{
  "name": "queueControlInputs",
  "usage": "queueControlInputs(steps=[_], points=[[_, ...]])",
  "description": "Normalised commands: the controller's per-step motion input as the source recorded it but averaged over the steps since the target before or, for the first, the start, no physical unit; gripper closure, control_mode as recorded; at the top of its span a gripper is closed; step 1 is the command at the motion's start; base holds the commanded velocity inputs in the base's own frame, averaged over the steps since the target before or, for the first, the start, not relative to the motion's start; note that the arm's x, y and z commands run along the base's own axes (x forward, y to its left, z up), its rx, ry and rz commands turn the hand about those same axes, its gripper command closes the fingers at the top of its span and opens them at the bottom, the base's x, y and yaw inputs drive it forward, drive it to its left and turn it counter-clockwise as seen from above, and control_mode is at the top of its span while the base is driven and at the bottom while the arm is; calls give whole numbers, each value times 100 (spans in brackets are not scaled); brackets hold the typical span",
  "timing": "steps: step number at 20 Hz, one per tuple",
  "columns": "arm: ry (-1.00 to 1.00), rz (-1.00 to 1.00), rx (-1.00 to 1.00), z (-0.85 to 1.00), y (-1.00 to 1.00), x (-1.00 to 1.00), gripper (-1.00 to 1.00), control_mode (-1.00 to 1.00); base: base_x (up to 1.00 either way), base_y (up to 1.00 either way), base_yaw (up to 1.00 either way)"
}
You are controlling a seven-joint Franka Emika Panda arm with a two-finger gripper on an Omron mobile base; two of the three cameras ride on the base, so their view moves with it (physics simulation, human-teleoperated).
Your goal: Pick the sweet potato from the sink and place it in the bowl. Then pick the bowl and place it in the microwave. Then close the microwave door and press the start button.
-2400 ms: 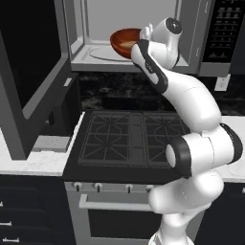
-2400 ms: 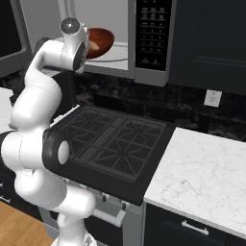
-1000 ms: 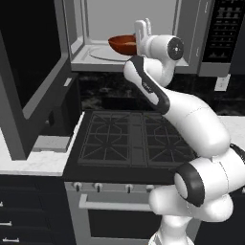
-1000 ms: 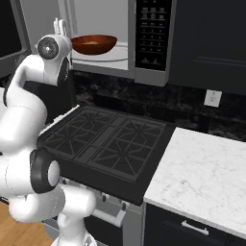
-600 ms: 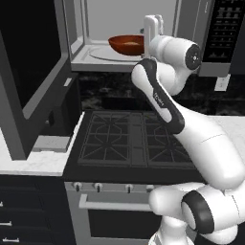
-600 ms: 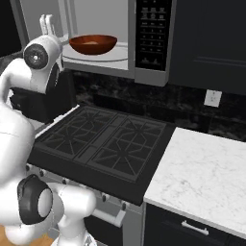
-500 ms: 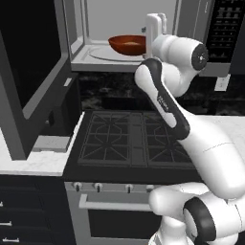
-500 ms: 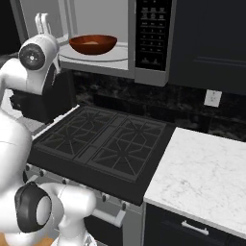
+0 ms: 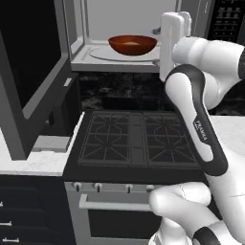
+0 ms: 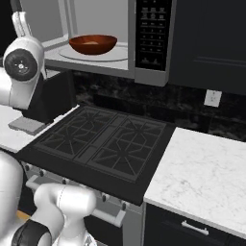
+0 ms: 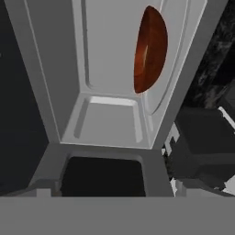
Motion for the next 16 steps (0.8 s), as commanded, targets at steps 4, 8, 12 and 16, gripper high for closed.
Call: queueControlInputs(steps=[4,8,12,16], points=[[-11,10,0,-32,16,-100,-100,-100,0,0,0],[0,4,0,-31,40,-100,-100,-100,0,0,0],[-1,-1,4,-27,62,-100,-100,-100,0,0,0],[-8,-12,4,-24,71,-93,-100,-100,0,0,0]])
